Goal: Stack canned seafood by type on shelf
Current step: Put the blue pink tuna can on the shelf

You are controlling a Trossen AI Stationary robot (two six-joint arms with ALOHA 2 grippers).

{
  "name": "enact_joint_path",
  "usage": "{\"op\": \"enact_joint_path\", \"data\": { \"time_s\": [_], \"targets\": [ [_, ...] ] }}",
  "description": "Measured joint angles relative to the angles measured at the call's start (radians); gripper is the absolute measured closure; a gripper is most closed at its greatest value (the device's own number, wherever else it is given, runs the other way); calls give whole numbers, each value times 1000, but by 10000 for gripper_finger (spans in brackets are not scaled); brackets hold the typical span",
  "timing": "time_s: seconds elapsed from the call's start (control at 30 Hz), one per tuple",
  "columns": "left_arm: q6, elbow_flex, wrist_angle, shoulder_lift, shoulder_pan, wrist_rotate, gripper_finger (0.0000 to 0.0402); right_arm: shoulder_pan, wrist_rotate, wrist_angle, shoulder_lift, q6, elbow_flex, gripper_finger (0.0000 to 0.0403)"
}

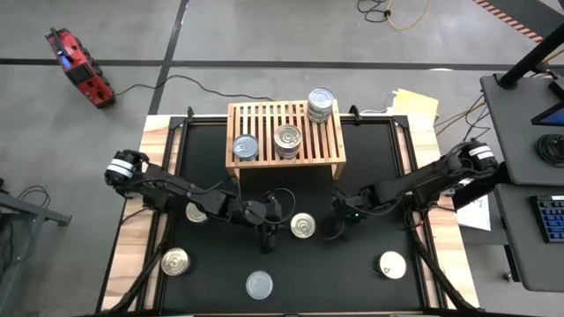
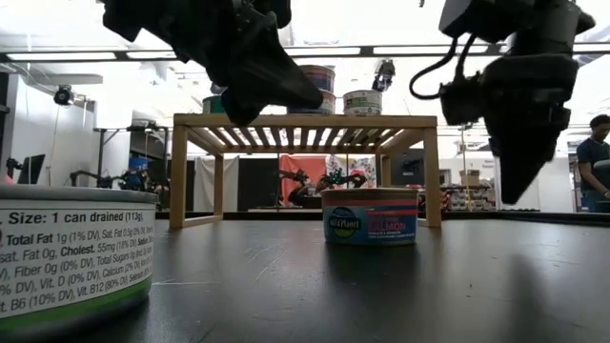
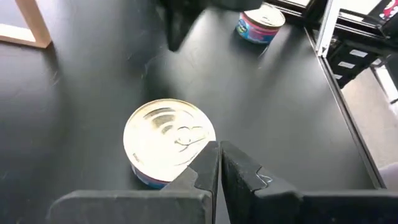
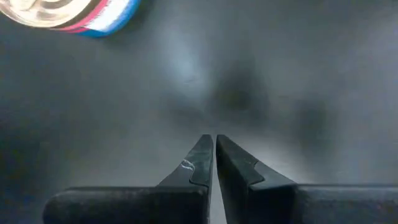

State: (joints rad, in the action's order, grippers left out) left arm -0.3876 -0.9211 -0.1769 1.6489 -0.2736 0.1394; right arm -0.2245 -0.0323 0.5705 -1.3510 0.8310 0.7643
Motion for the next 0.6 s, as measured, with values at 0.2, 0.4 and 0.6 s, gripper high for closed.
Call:
{"op": "enact_joint_path", "data": {
  "time_s": [0.2,0.4,0.6],
  "targets": [
    [17,0,-11,0,8,0,401,2,274,76,62,-156,1,390],
    [15,0,-17,0,7,-1,401,3,426,93,62,-322,-1,390],
    [9,0,-24,0,8,-49,401,12,214,104,137,-335,-2,390]
  ]
}}
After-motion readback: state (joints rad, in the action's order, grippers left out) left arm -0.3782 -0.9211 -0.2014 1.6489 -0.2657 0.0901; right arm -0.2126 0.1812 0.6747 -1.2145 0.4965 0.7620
